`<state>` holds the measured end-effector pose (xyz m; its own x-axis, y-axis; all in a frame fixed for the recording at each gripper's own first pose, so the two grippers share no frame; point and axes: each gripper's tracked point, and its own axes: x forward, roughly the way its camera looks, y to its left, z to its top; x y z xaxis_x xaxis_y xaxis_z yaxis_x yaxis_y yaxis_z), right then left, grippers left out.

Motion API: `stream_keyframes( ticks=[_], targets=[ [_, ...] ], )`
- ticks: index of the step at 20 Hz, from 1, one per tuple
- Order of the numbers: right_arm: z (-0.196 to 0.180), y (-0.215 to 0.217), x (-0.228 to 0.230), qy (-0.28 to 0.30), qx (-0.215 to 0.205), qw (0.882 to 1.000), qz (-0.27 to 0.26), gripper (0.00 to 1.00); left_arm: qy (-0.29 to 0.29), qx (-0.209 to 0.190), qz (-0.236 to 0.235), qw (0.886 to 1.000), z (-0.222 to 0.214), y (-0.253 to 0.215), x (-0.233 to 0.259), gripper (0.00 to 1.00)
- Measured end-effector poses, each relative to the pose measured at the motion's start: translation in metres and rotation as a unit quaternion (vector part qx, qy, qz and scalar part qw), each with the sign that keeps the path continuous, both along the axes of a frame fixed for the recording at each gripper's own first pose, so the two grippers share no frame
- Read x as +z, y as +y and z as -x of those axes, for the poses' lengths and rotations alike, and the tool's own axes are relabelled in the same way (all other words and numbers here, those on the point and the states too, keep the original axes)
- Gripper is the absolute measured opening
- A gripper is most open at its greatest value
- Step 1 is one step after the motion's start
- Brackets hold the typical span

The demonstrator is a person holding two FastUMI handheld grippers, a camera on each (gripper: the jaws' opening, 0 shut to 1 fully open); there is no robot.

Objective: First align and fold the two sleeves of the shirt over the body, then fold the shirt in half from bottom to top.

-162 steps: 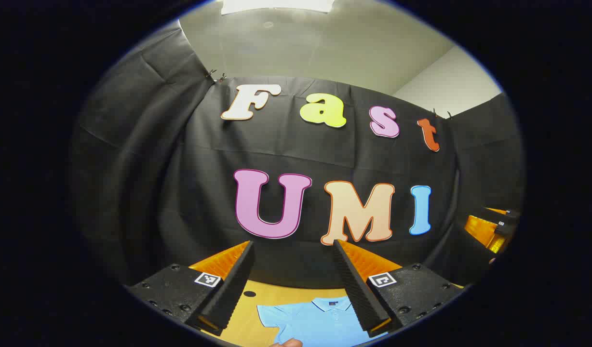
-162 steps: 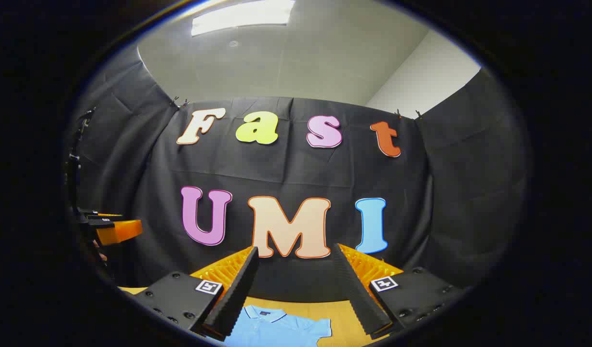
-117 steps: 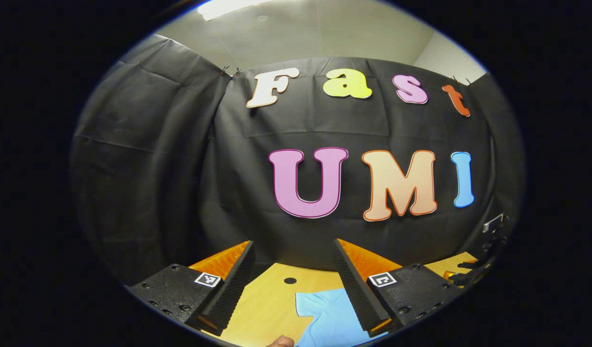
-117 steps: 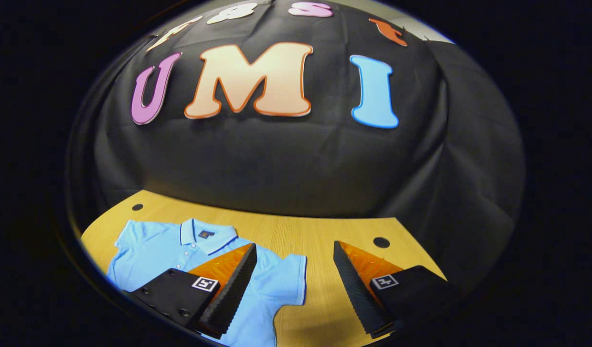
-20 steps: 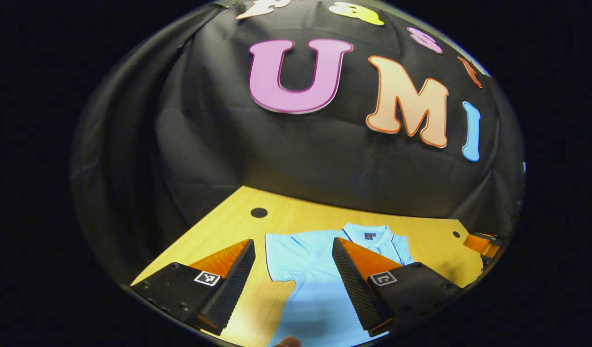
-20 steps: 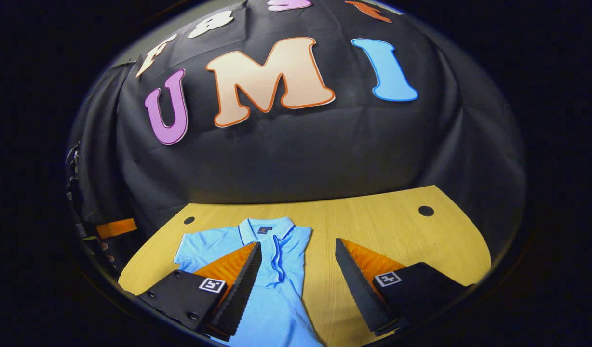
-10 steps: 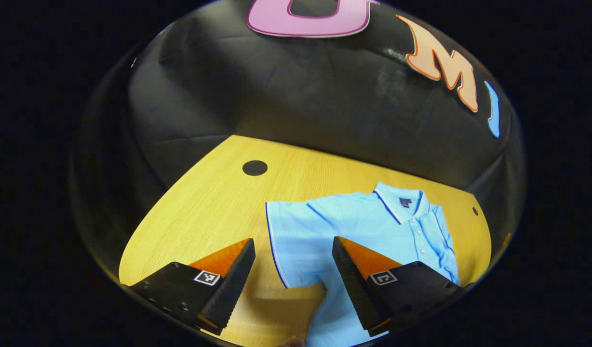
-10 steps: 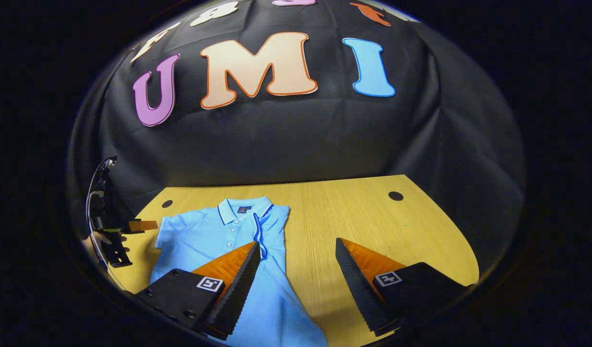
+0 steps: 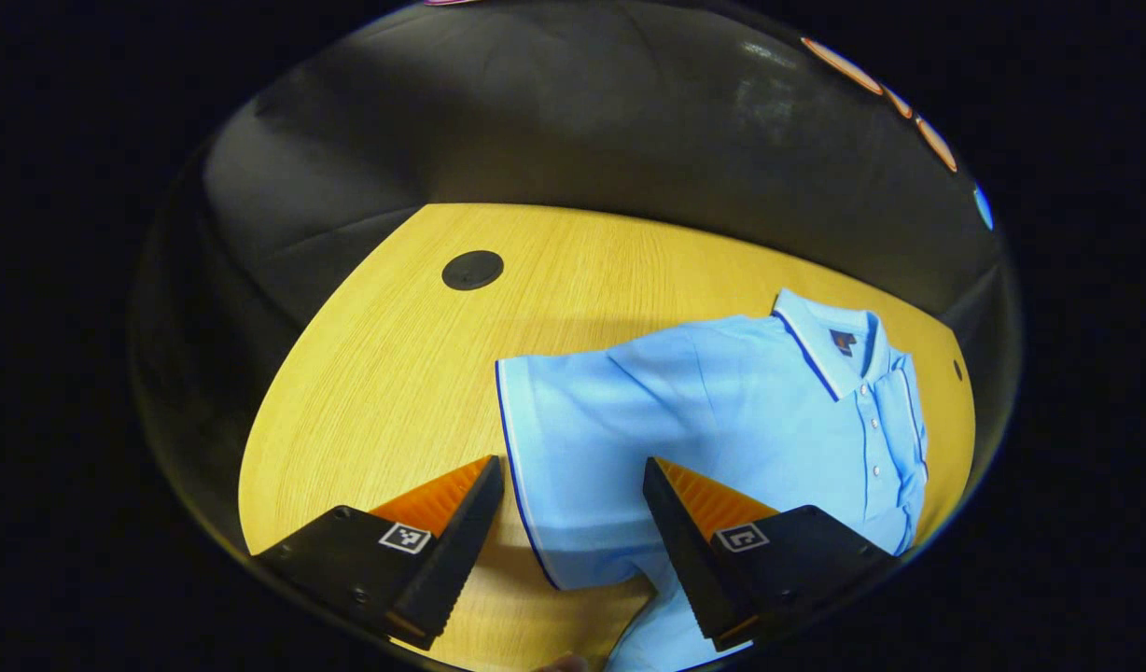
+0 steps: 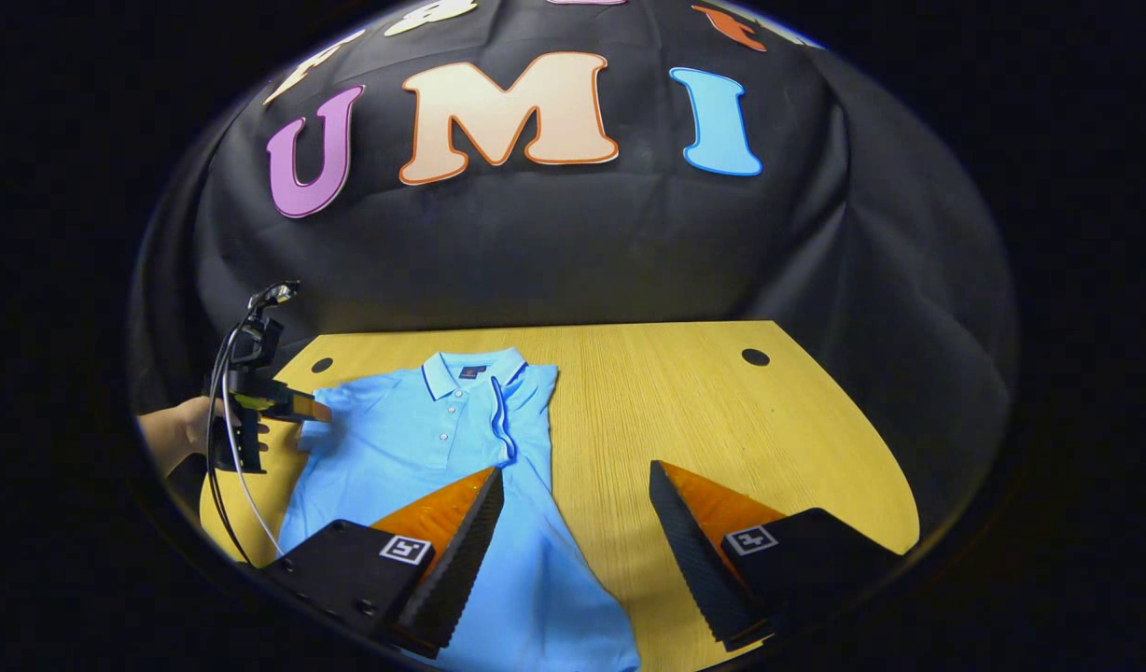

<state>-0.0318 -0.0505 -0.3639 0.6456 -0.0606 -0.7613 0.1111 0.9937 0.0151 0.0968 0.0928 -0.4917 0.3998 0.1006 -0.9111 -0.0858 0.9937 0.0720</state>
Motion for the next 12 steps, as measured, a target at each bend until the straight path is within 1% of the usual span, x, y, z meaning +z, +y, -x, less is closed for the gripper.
stream_keyframes(
  ticks=[2,4,6,7,8,9,12],
  targets=[
    [0.002,-0.002,-0.002,0.0,-0.007,1.0,-0.003,0.94,-0.002,0.001,0.002,1.0,-0.002,-0.005,0.0,0.94],
    [0.005,-0.004,-0.003,0.002,-0.011,1.0,-0.005,0.94,-0.002,-0.002,0.012,1.0,-0.002,-0.01,0.0,0.78],
    [0.008,-0.009,-0.006,0.003,-0.013,1.0,-0.005,0.94,-0.006,0.002,0.026,1.0,-0.003,-0.022,0.002,0.33],
    [0.009,-0.012,-0.007,0.004,-0.014,1.0,-0.006,0.94,-0.007,0.004,0.026,1.0,-0.003,-0.025,0.004,0.11],
    [0.011,-0.012,-0.006,0.004,-0.015,1.0,-0.006,0.94,-0.007,0.009,0.026,1.0,-0.003,-0.025,0.001,0.02],
    [0.012,-0.012,-0.004,0.004,-0.017,1.0,-0.007,0.94,-0.007,0.01,0.026,1.0,-0.005,-0.026,-0.001,0.0],
    [0.013,-0.015,0.001,-0.003,-0.02,1.0,-0.008,0.94,-0.012,0.027,0.039,0.999,-0.001,-0.034,0.005,0.0]
  ],
)
